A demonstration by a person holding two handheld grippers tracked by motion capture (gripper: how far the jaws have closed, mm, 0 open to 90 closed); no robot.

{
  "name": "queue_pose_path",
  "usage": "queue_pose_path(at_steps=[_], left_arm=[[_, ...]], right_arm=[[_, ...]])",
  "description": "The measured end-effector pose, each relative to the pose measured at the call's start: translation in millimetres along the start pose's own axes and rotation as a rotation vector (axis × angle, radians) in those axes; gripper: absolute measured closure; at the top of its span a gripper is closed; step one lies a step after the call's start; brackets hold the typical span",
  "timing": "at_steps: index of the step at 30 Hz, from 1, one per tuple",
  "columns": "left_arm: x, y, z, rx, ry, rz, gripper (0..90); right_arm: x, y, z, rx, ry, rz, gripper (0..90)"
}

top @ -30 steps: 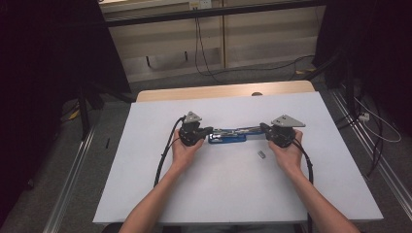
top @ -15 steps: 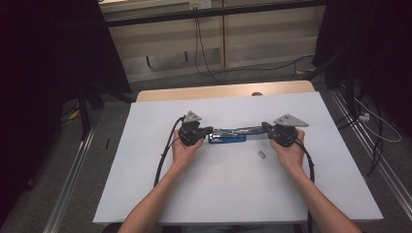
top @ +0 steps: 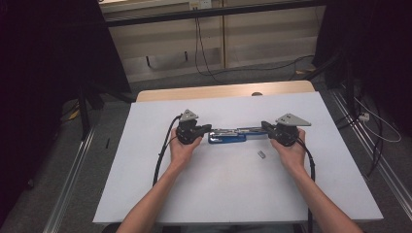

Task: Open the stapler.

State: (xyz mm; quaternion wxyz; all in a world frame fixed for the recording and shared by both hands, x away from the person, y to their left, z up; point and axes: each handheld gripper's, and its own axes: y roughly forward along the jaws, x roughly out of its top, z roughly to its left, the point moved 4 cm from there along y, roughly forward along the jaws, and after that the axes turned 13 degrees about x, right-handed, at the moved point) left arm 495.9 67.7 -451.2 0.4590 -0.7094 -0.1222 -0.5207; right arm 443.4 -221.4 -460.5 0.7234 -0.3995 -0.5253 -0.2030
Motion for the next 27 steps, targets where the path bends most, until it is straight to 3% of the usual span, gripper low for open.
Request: queue_pose_path(at_steps=[3, 13, 15, 18, 21, 27], left_arm=[[1.7, -5.1, 0.3, -0.006, -0.004, -0.015, 82.1], [1.2, -12.4, -0.2, 0.040, -0.006, -0.038, 46.1], [1.8, -14.6, -0.3, 0.043, 0.008, -0.039, 42.1], [2.4, -19.2, -0.7, 0.065, 0.020, -0.043, 28.1], [2.0, -22.9, -0.9, 0.063, 0.002, -0.050, 19.7], [-1.3, -29.5, -3.4, 0.062, 0.001, -0.051, 5.2]], right_arm=[[0.8, -1.1, -0.2, 0.018, 0.016, -0.013, 86.7], [5.6, -6.2, 2.7, 0.024, 0.023, -0.028, 71.0], [5.7, -6.9, 3.2, 0.028, 0.032, -0.026, 64.4], [6.1, -7.3, 4.3, 0.034, 0.031, -0.023, 53.2], [6.6, -7.3, 5.2, 0.029, 0.035, -0.024, 41.2], [9.3, -10.1, 8.5, 0.028, 0.030, -0.034, 26.2]])
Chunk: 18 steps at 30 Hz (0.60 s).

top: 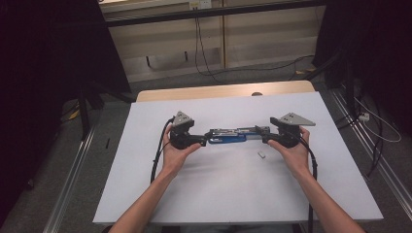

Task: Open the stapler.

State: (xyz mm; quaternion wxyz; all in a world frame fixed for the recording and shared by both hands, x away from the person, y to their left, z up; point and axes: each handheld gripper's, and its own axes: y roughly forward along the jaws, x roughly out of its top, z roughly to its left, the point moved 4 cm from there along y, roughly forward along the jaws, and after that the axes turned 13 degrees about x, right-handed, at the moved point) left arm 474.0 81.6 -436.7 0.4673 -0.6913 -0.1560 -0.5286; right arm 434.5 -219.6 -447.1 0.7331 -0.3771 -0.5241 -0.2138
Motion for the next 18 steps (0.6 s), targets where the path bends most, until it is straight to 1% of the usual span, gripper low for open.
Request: queue_pose_path(at_steps=[2, 3, 6, 7, 9, 11, 12, 14, 16, 18], left_arm=[[-1.1, -2.3, -0.6, 0.023, 0.012, 0.003, 4.9], [-2.0, -4.2, -0.9, 0.025, 0.018, 0.005, 4.9], [-4.5, -12.4, -0.4, 0.000, 0.007, -0.014, 4.9], [-5.3, -15.4, 0.5, -0.008, -0.007, -0.020, 4.9], [-7.5, -20.3, 3.5, 0.008, -0.010, -0.025, 4.9], [-10.4, -25.5, 6.4, 0.028, 0.004, -0.039, 4.9], [-11.6, -27.3, 7.1, 0.034, -0.001, -0.041, 4.9], [-14.5, -31.8, 10.1, 0.044, -0.014, -0.043, 5.0], [-17.6, -36.1, 12.0, 0.056, -0.008, -0.037, 5.3], [-20.6, -40.9, 12.1, 0.058, -0.009, -0.046, 5.7]], right_arm=[[0.5, -1.6, -0.2, -0.012, -0.001, -0.003, 19.6], [0.5, -2.1, -0.3, -0.012, 0.001, -0.004, 18.2], [-0.4, -4.1, -0.6, -0.018, -0.003, -0.001, 13.7], [-0.7, -4.7, -0.6, -0.021, -0.002, 0.001, 12.7], [-2.0, -7.6, -0.5, -0.023, -0.012, 0.005, 11.3], [-3.3, -11.3, -0.4, -0.028, -0.010, 0.002, 10.0], [-3.8, -13.0, -0.6, -0.028, -0.007, 0.005, 9.3], [-3.7, -15.7, -0.9, -0.031, 0.003, -0.009, 9.2], [-3.5, -16.8, -0.6, -0.029, 0.009, -0.014, 8.9], [-3.3, -17.4, 1.0, -0.026, 0.006, -0.016, 8.9]])
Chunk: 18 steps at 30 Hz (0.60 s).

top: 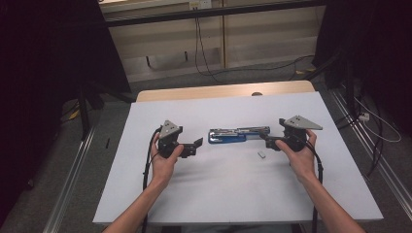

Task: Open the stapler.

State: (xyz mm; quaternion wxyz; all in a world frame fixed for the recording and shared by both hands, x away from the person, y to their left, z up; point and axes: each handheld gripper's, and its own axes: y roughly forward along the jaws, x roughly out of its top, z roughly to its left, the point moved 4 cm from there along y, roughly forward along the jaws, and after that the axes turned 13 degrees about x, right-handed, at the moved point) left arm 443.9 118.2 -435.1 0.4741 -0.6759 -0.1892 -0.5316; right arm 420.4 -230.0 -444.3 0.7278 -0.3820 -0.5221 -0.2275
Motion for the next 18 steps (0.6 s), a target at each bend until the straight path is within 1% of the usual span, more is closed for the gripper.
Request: queue_pose_path(at_steps=[1, 2, 5, 6, 7, 8, 9, 10, 12, 14, 16, 18], left_arm=[[-1.1, -2.6, 0.8, 0.006, 0.009, 0.004, 5.7], [-1.7, -4.7, 1.0, 0.004, 0.005, 0.001, 5.7], [-2.5, -11.0, 3.4, 0.004, -0.013, -0.003, 5.7], [-2.5, -12.9, 4.3, 0.006, -0.009, -0.009, 5.7], [-2.8, -15.5, 5.1, 0.011, -0.017, -0.008, 5.7], [-3.2, -17.8, 6.8, 0.012, -0.011, -0.007, 5.6], [-3.9, -19.7, 7.4, 0.009, -0.019, -0.011, 5.7], [-4.8, -21.6, 8.5, 0.015, -0.015, -0.008, 5.7], [-5.9, -24.6, 9.3, 0.012, -0.024, -0.010, 5.6], [-7.4, -28.3, 11.6, 0.025, -0.017, -0.007, 5.6], [-7.4, -31.4, 13.9, 0.033, -0.013, -0.017, 5.6], [-7.0, -34.4, 16.5, 0.044, -0.036, -0.032, 5.8]], right_arm=[[-0.3, -1.0, 1.8, 0.002, -0.004, 0.003, 8.9], [-0.7, -2.3, 3.0, 0.003, -0.011, 0.003, 8.8], [-1.5, -8.1, 4.5, -0.001, -0.004, -0.009, 8.9], [-1.6, -9.5, 4.5, -0.003, -0.003, -0.013, 8.9], [-1.7, -11.5, 4.3, -0.008, -0.004, -0.017, 8.9], [-2.2, -13.9, 4.3, -0.008, 0.000, -0.019, 8.7], [-2.7, -15.7, 4.6, -0.007, 0.003, -0.023, 8.7], [-3.6, -17.5, 4.7, -0.010, 0.002, -0.024, 8.7], [-5.1, -20.5, 5.8, -0.013, -0.002, -0.023, 8.6], [-6.5, -23.8, 6.7, -0.011, -0.004, -0.023, 8.6], [-7.6, -27.2, 7.6, -0.014, -0.010, -0.023, 8.6], [-9.4, -31.7, 8.1, -0.018, -0.007, -0.027, 8.6]])
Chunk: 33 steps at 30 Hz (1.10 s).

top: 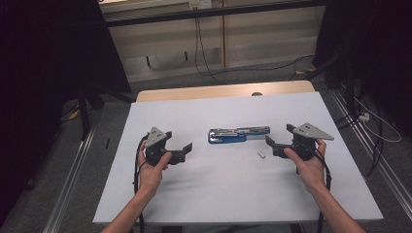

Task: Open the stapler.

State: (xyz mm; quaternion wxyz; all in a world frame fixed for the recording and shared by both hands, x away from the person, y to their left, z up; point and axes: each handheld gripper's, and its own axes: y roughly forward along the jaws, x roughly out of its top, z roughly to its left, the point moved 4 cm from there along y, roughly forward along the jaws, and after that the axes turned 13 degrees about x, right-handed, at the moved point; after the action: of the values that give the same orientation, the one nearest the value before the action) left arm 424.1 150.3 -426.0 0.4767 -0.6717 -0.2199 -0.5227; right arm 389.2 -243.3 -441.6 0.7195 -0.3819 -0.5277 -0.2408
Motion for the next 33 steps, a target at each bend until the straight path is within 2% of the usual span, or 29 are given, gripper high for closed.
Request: queue_pose_path(at_steps=[2, 5, 7, 8, 10, 14, 25, 27, 30, 32, 33], left_arm=[[-1.0, -3.6, 2.3, 0.000, -0.011, 0.000, 5.8], [-2.7, -10.8, 2.5, 0.019, 0.005, 0.004, 5.7], [-3.1, -17.5, 0.5, 0.012, 0.016, -0.002, 5.6], [-3.9, -20.2, -0.9, 0.017, 0.001, -0.005, 5.6], [-7.3, -25.3, -0.9, 0.022, 0.007, 0.003, 5.6], [-15.9, -35.6, -0.2, 0.023, 0.063, 0.025, 5.6], [-30.8, -61.6, 11.2, 0.073, -0.002, 0.002, 5.6], [-33.2, -67.0, 10.8, 0.080, -0.006, 0.007, 5.6], [-36.5, -73.5, 8.8, 0.066, 0.006, 0.002, 5.3], [-37.6, -75.9, 10.0, 0.084, 0.005, -0.006, 5.7], [-37.1, -75.7, 10.5, 0.093, -0.010, -0.016, 5.9]], right_arm=[[-1.6, -3.9, -0.2, -0.006, 0.000, 0.000, 8.6], [-2.5, -9.1, 0.0, -0.011, 0.000, -0.008, 8.6], [-2.9, -12.7, 1.6, -0.014, 0.002, -0.016, 8.7], [-3.6, -14.3, 2.7, -0.014, 0.000, -0.015, 8.7], [-5.9, -18.2, 4.6, -0.018, -0.010, -0.010, 8.8], [-11.7, -26.1, 5.1, -0.031, 0.005, -0.012, 10.2], [-18.5, -43.0, 12.4, -0.034, 0.016, -0.013, 9.5], [-19.3, -43.0, 12.6, -0.032, 0.019, -0.015, 9.3], [-20.0, -41.1, 13.6, -0.028, 0.021, -0.011, 9.4], [-21.0, -39.2, 14.7, -0.027, 0.012, 0.004, 9.6], [-20.8, -38.5, 15.6, -0.023, 0.010, 0.010, 9.2]])
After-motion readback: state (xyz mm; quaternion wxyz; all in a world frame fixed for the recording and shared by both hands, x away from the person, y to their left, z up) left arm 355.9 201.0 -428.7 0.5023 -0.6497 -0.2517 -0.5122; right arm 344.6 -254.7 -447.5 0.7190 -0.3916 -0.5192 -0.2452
